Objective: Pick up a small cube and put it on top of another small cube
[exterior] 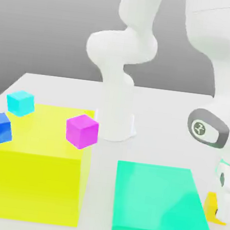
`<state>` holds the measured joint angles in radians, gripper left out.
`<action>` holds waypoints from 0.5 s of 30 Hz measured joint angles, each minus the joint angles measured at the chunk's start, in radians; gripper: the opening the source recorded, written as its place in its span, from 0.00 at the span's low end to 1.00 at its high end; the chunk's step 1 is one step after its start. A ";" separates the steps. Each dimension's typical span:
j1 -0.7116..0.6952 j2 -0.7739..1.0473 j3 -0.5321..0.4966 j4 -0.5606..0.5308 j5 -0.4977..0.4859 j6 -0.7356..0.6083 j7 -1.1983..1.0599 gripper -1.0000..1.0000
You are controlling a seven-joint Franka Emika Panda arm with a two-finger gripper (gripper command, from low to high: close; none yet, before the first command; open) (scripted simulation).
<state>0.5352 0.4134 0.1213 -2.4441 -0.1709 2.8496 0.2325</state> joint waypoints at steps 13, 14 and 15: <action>-0.172 -0.378 -0.054 -0.036 0.144 -0.335 0.027 0.00; -0.199 -0.415 -0.076 -0.036 0.148 -0.371 0.048 0.00; -0.233 -0.451 -0.090 -0.036 0.151 -0.407 0.071 0.00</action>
<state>0.3019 -0.0376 0.0314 -2.4800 -0.0202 2.4426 0.3030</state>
